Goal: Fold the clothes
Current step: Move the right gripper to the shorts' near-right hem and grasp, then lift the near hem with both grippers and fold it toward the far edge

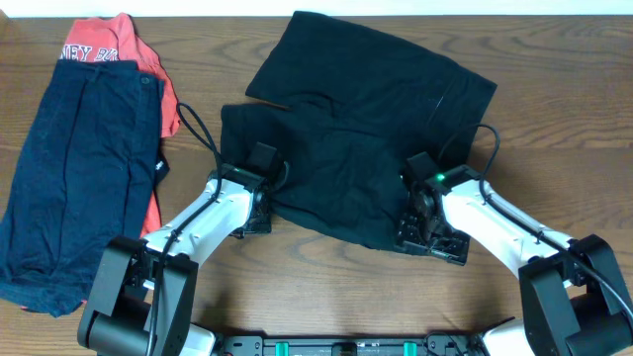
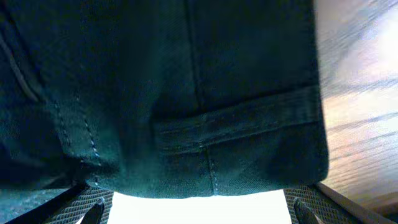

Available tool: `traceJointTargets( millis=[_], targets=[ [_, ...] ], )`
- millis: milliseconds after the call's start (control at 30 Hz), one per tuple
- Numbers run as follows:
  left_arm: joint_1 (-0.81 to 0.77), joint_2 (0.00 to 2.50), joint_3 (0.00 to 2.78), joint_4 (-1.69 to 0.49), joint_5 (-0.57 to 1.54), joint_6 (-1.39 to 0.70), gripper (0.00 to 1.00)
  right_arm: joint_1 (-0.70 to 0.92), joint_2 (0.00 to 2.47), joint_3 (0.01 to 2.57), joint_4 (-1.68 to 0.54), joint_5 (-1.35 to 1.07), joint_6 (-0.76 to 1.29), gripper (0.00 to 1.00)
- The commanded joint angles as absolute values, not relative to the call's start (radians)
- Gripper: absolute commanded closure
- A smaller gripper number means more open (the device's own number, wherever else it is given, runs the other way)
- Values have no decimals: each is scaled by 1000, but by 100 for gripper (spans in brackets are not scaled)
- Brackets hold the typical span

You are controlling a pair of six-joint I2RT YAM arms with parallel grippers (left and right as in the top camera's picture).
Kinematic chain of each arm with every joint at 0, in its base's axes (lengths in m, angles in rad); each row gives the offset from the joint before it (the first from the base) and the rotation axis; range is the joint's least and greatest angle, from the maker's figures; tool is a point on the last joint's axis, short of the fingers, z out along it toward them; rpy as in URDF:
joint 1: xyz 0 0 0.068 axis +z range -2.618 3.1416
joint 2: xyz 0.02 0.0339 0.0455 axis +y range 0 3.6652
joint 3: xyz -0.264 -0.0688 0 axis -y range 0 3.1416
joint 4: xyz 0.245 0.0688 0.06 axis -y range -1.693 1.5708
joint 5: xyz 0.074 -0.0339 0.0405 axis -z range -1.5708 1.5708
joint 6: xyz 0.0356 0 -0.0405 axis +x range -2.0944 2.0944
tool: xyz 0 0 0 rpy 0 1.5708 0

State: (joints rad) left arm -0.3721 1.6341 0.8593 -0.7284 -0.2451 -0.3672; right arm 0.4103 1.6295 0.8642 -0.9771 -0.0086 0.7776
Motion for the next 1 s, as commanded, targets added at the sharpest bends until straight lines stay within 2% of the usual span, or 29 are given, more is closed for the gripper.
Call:
traceJointTargets(
  millis=[0,67,233,333,533,733,967],
  targets=[
    [-369,1616,852,-725,-247,-380,25,362,1625,856,-953,90,764,15],
    [-369,1616,852,-725,-247,-379,25,334,1625,855,-910,89,712,12],
    [-369,1616,849,-723,-247,-380,25,294,1630,855,-824,77,599,12],
    [-369,1616,830,-720,-247,-380,26,282,1635,855,-801,83,559,16],
    [-369,1616,766,-669,-246,-380,26,271,1648,854,-784,82,510,29],
    [-370,1616,730,-572,-224,-368,26,271,1663,854,-762,71,446,23],
    [-370,1598,754,-522,-224,-169,26,271,1663,854,-751,71,429,20]
  ],
)
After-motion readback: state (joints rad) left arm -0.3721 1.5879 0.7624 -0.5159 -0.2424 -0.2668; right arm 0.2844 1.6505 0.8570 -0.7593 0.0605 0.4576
